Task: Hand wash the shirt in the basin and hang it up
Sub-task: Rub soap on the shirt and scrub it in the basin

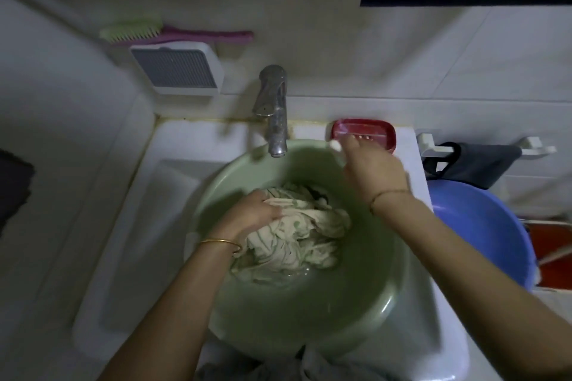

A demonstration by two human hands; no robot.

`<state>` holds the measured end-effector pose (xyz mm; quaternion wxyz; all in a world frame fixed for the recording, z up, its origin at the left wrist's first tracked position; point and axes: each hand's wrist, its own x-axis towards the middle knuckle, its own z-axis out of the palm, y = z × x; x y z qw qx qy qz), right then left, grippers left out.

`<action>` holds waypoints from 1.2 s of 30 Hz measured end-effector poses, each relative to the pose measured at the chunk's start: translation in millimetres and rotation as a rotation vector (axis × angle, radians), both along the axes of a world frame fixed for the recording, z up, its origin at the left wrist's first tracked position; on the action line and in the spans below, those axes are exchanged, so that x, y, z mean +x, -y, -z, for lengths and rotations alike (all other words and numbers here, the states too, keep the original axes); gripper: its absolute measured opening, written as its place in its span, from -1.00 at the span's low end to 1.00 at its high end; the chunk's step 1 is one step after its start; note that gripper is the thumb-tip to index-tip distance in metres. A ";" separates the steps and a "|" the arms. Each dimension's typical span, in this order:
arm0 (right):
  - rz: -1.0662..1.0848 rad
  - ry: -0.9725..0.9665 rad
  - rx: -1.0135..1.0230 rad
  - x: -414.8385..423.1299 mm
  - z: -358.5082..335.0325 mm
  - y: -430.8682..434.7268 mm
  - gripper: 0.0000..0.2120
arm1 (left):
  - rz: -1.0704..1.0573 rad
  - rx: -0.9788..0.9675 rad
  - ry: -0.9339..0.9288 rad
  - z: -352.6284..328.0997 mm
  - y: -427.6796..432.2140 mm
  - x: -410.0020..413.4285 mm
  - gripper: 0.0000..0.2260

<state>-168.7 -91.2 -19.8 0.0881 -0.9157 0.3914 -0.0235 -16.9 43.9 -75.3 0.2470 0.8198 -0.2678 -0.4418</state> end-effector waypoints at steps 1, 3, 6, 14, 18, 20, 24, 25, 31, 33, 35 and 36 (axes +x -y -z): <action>-0.016 0.004 0.059 -1.5 3.5 -15.1 -0.66 | -0.037 -0.008 0.036 -4.2 -4.7 5.5 -0.90; -0.015 0.032 0.176 1.0 15.6 -35.2 -0.64 | -0.116 -0.078 0.070 -14.7 -15.0 15.7 -0.85; 0.024 0.059 0.252 12.6 33.3 -49.4 -0.58 | -0.262 -0.285 -0.015 -43.2 -31.9 19.8 -0.86; 0.128 -0.187 0.223 29.2 66.2 -63.5 -0.48 | -0.598 -0.565 -0.275 -52.1 -51.0 13.2 -0.91; 0.075 -0.337 0.153 21.7 85.2 -62.7 -0.38 | -0.728 -0.535 -0.666 -40.7 -52.8 18.0 -0.73; 0.064 -0.415 0.130 16.5 97.8 -61.1 -0.37 | -0.850 -0.505 -0.757 -34.9 -50.9 23.1 -0.70; 0.030 -0.562 -0.001 3.8 119.6 -60.0 -0.39 | -0.884 -0.424 -0.776 -19.7 -44.5 21.2 -0.74; 0.041 -0.572 -0.027 1.0 122.7 -59.6 -0.42 | -0.877 -0.422 -0.763 -16.9 -42.7 19.2 -0.73; -0.065 -0.584 -0.060 -10.8 140.9 -65.5 -0.47 | -0.823 -0.407 -0.780 -6.6 -27.6 7.1 -0.74; -0.056 -0.606 -0.052 -11.5 144.7 -61.2 -0.50 | -0.789 -0.419 -0.779 -4.2 -22.1 6.3 -0.74; 0.021 -0.630 -0.024 -8.6 143.2 -58.1 -0.55 | -0.759 -0.441 -0.777 -1.6 -18.5 7.4 -0.73; 0.031 -0.642 0.007 -6.7 143.6 -60.3 -0.57 | -0.745 -0.456 -0.774 -0.2 -17.5 7.4 -0.74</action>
